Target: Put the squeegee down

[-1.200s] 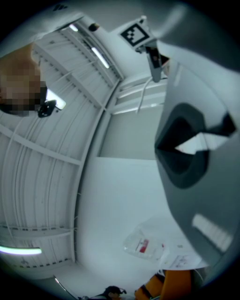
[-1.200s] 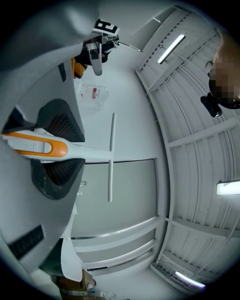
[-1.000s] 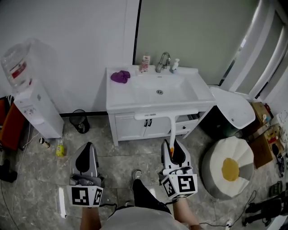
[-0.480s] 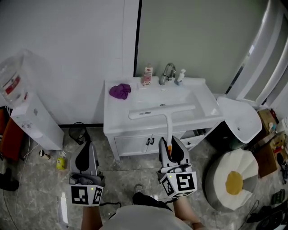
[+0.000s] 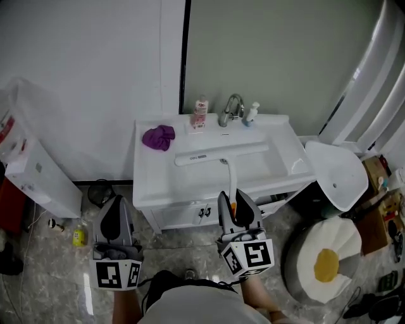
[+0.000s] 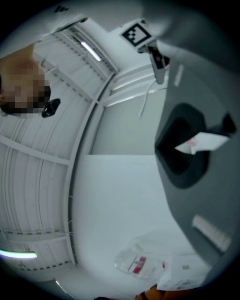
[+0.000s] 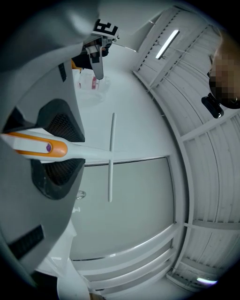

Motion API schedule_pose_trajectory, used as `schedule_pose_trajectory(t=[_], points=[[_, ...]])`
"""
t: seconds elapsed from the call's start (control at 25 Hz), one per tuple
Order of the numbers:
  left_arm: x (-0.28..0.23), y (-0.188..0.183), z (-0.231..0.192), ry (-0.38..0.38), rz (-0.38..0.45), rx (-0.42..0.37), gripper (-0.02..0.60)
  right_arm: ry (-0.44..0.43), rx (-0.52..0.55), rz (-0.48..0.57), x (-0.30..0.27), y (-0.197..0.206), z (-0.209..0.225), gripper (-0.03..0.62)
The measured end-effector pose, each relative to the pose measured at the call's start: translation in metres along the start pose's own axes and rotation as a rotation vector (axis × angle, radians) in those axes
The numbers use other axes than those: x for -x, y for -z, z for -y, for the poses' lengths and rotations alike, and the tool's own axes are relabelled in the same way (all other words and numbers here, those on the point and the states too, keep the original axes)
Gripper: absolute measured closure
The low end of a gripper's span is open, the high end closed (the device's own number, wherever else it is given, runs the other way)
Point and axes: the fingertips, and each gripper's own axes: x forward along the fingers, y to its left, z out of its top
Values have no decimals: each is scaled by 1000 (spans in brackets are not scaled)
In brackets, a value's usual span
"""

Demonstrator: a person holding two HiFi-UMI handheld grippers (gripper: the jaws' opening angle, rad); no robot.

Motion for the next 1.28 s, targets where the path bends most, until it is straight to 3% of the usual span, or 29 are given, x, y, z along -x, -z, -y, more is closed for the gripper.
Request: schedule_pose_trajectory(t=[0.44, 0.88, 1.28], points=[[-59, 23, -21, 23, -10, -7, 574, 19, -25, -14, -61, 16, 15, 485], [-149, 49, -104, 68, 5, 14, 574, 76, -13, -12, -173, 23, -1, 485], [-213, 81, -168, 125, -7, 58, 574, 124, -18, -70, -255, 51, -21, 485]])
